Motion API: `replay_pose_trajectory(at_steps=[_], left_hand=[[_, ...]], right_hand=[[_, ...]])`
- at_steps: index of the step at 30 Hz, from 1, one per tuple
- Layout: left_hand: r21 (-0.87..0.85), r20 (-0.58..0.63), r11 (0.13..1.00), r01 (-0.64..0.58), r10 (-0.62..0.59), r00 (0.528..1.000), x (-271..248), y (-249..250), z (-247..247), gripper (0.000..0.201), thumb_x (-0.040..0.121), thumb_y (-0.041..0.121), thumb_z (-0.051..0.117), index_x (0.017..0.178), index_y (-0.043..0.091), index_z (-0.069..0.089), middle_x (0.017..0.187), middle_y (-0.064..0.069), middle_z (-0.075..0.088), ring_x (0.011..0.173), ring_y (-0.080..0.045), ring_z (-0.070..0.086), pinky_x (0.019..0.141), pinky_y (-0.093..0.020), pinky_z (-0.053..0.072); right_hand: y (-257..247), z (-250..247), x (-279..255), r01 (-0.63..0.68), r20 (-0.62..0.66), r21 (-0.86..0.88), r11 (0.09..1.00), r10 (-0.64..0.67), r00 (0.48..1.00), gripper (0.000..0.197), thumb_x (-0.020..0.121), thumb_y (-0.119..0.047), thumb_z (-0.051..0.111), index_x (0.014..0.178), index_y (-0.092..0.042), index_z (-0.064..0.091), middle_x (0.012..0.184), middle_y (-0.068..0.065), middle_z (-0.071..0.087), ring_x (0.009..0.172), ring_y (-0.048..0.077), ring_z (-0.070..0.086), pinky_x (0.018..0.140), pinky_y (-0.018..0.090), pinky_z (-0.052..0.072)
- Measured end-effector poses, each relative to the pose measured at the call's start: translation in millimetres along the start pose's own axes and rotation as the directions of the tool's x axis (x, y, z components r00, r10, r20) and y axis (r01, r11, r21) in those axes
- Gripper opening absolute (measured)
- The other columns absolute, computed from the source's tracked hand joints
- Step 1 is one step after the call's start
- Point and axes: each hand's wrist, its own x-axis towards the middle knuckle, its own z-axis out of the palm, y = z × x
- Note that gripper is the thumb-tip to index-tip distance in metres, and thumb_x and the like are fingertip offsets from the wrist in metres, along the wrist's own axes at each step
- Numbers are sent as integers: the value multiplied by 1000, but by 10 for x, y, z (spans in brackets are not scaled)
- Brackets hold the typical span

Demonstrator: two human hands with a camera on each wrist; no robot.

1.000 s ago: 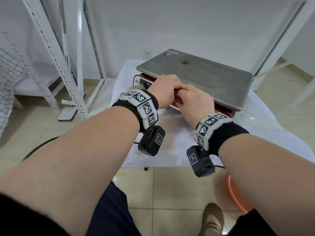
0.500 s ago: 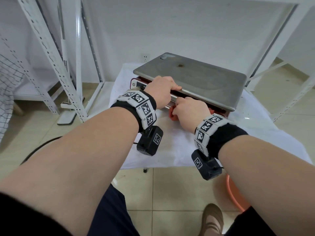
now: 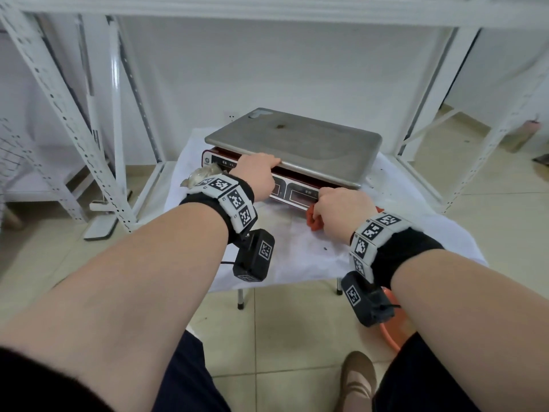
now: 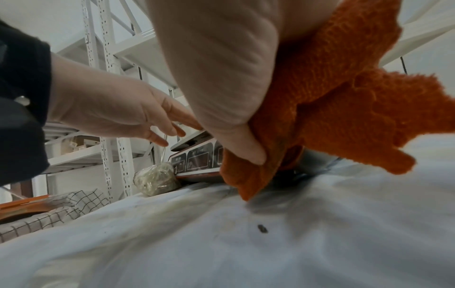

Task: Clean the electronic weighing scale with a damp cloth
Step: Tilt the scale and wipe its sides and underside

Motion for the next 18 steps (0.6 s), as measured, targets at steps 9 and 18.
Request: replay_pose_trajectory(at_steps=[9, 18], left_hand=[[-60, 6, 998, 26, -26, 1000, -225, 102, 19, 62, 88, -1, 38, 147, 13, 29, 153, -8, 30, 141, -26, 24, 116, -32, 17], [-163, -1, 987, -2, 2, 1000, -306, 202, -9, 57, 87, -2, 39, 141, 18, 42, 147, -9, 39, 137, -27, 32, 114, -34, 25]], right_hand=[[79, -92, -206, -98, 90, 18, 995, 96, 991, 10, 80, -19, 55, 71, -24, 57, 82, -6, 56, 74, 22, 53, 64, 24, 43], [76, -370, -316, -143, 160, -51, 988, 150, 976, 11, 82, -23, 63, 74, -16, 64, 69, -5, 61, 60, 14, 56, 52, 23, 44]])
